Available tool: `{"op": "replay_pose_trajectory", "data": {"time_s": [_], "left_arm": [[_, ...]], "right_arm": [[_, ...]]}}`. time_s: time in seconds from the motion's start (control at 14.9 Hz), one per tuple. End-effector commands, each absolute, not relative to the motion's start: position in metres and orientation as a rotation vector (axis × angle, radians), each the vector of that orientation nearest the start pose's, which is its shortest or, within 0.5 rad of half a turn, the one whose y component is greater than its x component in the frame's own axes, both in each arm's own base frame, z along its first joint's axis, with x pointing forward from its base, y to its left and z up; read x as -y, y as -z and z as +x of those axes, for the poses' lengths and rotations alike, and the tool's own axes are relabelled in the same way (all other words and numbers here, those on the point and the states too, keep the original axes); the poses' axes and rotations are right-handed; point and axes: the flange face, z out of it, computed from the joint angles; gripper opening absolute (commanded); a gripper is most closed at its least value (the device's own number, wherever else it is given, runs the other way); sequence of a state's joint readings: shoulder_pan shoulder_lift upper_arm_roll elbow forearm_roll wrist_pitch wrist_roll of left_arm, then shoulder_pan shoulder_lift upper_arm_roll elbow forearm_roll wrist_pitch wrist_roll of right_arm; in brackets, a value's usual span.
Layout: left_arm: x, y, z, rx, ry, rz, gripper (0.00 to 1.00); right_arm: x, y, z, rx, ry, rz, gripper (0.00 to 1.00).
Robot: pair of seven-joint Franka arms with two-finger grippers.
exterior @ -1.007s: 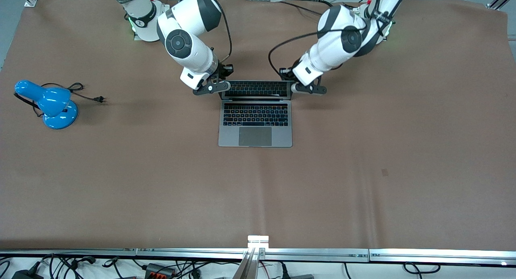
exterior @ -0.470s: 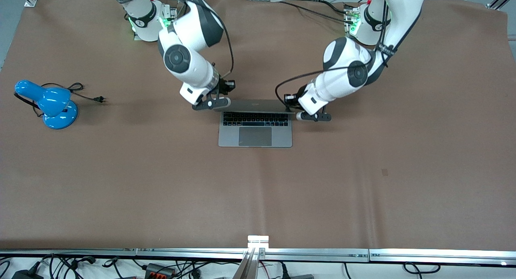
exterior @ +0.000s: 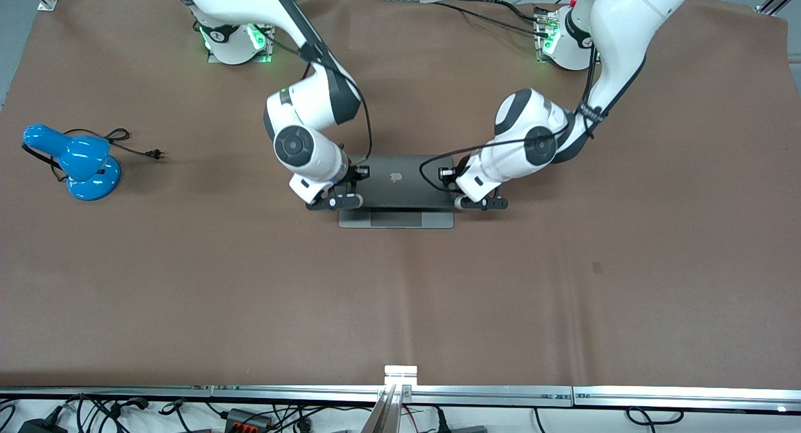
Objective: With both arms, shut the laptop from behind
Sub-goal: 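Push the laptop lid down shut with both grippers from behind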
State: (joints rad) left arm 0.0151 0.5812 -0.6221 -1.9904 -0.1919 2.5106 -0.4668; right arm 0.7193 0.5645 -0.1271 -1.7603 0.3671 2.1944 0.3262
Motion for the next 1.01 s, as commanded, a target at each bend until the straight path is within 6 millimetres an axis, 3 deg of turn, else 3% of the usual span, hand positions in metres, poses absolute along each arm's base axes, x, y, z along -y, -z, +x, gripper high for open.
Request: {"op": "replay_pose_trajectory", "data": {"time_s": [0.0,0.27,0.47,0.6,0.74,0.94], "left_arm": [[0.358,-0.191,0.522,0.17,-0.369,-3.468,0.0],[0.362,-0.159,0.521,0.141,-0.351,-3.406,0.0],[0.357,-0.171,0.53,0.142,-0.308,-3.403,0.0],[0.343,-0.211,0.538,0.121,-0.332,-3.365,0.0],[0.297,-0.261,0.557,0.176,-0.365,-3.321,0.0],[0.229,-0.334,0.572,0.12,-0.429,-3.272,0.01]], "right_arm": [[-0.387,-0.221,0.554,0.075,-0.248,-3.004,0.0],[-0.391,-0.179,0.557,0.07,-0.178,-3.018,0.0],[-0.389,-0.173,0.557,0.076,-0.178,-3.024,0.0],[-0.385,-0.181,0.562,0.08,-0.163,-3.031,0.0],[-0.37,-0.212,0.577,0.058,-0.14,-3.049,0.0],[-0.345,-0.299,0.604,0.106,-0.112,-3.107,0.0]]}}
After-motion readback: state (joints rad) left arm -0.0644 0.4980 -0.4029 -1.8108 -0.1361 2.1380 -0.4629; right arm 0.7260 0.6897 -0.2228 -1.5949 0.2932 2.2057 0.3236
